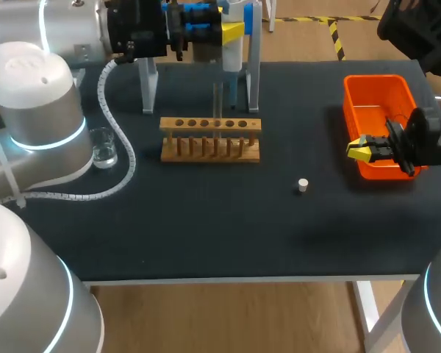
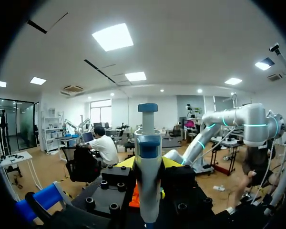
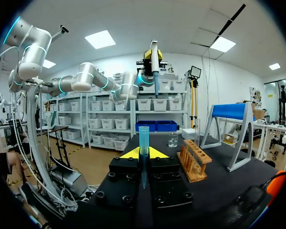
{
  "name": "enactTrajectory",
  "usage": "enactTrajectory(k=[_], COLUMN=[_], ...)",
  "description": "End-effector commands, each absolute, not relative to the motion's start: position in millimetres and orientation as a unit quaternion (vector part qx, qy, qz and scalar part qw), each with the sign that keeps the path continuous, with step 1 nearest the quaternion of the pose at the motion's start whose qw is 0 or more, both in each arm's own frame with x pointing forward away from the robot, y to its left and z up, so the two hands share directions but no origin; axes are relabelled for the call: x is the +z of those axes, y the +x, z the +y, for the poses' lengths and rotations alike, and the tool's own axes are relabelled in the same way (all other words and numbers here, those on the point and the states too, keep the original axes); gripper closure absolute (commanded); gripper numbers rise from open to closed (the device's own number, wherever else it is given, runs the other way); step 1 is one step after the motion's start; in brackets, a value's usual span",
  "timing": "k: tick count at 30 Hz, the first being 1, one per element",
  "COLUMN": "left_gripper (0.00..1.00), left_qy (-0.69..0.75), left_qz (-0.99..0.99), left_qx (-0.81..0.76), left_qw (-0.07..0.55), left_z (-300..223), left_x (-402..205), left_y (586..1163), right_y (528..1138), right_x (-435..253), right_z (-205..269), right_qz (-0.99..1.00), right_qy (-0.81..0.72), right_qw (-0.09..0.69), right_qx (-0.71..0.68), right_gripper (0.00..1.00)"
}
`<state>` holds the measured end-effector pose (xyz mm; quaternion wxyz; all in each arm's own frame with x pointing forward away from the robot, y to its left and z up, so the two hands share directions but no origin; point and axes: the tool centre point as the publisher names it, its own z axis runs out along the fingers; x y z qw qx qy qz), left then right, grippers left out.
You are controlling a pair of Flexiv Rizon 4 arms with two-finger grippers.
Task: Invert the test tube, pick up the pipette, mount the tip to pipette, aspirate from beaker and dispense into the tube, eject the tip, return the pipette, and cap with the stopper.
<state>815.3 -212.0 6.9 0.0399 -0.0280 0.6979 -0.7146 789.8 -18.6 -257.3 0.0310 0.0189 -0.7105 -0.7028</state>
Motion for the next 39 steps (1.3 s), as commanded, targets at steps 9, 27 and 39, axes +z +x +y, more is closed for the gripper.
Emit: enactTrajectory(k=[9,27,39], left_gripper=[1.00,1.00,1.00], left_qy=[-0.031,-0.031,-0.034], left_qz=[0.693,0.693,0.699], left_qx=[-0.720,-0.720,-0.714], left_qw=[0.024,0.024,0.015], left_z=[-215.7,-215.7,-218.5], left_x=[9.3,9.3,9.0], left_y=[814.8,814.8,812.8], right_y=[789.2,789.2,789.2], right_x=[-257.0,-257.0,-257.0], right_z=[-19.1,-19.1,-19.1], right_qz=[-0.711,-0.711,-0.711], right_qy=[0.019,0.019,0.019], right_qw=[0.031,0.031,0.031], right_qx=[-0.702,-0.702,-0.702], right_gripper=[1.00,1.00,1.00])
